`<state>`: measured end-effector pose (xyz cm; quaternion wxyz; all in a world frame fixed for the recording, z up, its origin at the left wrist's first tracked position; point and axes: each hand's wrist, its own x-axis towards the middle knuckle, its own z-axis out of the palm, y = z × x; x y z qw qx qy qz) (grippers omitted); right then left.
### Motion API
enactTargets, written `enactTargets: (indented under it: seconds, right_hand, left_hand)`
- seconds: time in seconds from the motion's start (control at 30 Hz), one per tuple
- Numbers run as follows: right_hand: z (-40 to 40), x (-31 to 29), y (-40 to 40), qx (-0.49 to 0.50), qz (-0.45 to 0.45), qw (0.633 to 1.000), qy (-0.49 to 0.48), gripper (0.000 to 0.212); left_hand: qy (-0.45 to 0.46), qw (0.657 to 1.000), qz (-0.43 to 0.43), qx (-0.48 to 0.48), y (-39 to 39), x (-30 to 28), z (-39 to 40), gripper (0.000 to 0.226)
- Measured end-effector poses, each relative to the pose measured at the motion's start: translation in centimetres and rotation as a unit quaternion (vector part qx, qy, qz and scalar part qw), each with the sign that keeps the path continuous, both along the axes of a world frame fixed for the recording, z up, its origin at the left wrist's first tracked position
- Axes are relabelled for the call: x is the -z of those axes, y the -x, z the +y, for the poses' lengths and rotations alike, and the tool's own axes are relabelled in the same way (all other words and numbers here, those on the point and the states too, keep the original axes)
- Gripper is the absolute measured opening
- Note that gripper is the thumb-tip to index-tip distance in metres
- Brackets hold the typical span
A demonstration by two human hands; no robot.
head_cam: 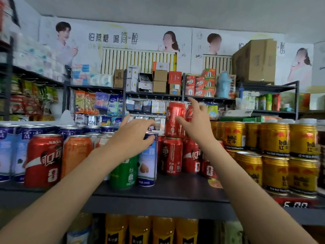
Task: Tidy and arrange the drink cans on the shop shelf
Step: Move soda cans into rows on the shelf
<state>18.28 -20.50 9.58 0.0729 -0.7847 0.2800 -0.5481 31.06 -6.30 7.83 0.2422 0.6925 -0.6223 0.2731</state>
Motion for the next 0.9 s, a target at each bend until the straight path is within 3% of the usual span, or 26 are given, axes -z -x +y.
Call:
enactTargets:
  seconds: [0.13,0.3,0.47,0.57,0.63,0.73,0.83,0.9]
  right_hand:
    - [-2.2,-0.8,-2.6,0.040,0.063,0.997,0.006,0.075]
    - [-1.9,-0.1,-4.1,0.146,0.040,0.986,0.071,0.080]
    - [-0.8,-0.5,-2.9,0.066,-0.002,0.992,0.108,0.073]
    - [-0.3,-2.1,0.9,-0.022,-0.040,0.995,0.085,0.076]
    - [0.0,-2.9,4.5,-0.100,-0.038,0.994,-0.002,0.074]
    - [-0.3,-1.7,8.6,-0.213,0.014,0.963,-0.166,0.066]
    - [-1.5,1.0,9.7,-0.198,0.076,0.957,-0.196,0.065]
    - [-2.1,2.6,9.5,-0.192,0.113,0.956,-0.189,0.061]
  left_hand:
    - [-0.036,0.998,-0.008,-0.049,1.1,-0.7,-1.6,0.032]
    - [-0.026,0.998,-0.006,-0.062,1.6,-0.6,-2.3,0.026]
    - [0.063,0.997,-0.003,-0.041,2.4,-0.5,-2.5,0.029]
    - [0.152,0.987,0.030,0.033,4.1,-0.8,-2.9,0.039]
    - [0.156,0.980,0.082,0.087,5.5,-0.6,-3.4,0.045]
    - [0.064,0.961,0.218,0.160,7.2,0.8,-5.0,0.056]
    - [-0.049,0.897,0.374,0.232,8.0,2.3,-6.6,0.067]
    - [-0.080,0.875,0.411,0.242,7.9,3.0,-7.3,0.072]
